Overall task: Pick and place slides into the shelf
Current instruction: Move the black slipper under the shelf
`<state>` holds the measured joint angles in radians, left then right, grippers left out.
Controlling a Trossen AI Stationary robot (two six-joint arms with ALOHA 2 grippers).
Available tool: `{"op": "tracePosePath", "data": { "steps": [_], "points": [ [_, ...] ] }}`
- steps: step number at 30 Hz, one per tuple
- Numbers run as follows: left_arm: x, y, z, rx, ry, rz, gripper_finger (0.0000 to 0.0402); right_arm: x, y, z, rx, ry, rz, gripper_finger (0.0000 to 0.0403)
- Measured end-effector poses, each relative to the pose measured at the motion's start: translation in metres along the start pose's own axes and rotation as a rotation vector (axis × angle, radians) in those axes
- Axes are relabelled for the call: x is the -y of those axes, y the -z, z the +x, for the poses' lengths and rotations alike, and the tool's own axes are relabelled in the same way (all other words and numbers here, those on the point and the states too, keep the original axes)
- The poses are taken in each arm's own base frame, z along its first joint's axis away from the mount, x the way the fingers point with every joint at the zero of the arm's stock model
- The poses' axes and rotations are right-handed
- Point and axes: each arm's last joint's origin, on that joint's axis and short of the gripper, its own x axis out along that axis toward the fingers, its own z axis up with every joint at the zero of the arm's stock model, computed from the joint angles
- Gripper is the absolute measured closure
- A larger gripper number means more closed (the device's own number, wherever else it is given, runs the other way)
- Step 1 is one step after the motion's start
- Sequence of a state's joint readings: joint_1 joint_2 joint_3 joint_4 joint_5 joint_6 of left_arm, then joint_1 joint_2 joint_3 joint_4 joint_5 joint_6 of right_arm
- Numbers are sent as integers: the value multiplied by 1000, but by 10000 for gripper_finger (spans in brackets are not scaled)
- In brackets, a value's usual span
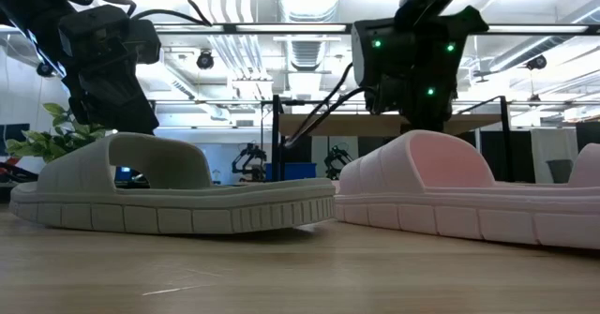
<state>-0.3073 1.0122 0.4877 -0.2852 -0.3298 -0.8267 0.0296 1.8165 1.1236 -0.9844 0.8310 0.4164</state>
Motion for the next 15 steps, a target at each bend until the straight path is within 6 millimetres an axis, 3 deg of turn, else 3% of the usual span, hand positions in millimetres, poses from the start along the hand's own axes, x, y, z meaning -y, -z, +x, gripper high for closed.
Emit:
{"op": "tracePosePath", "data": {
  "steps": [8,15],
  "points": [
    [0,0,0,-5,6,-2,228,1,-2,-4,-23,-53,-2,260],
    [0,0,0,-7,8,-3,228,10,-11,-19,-28,-64,-11,233]
  ]
}}
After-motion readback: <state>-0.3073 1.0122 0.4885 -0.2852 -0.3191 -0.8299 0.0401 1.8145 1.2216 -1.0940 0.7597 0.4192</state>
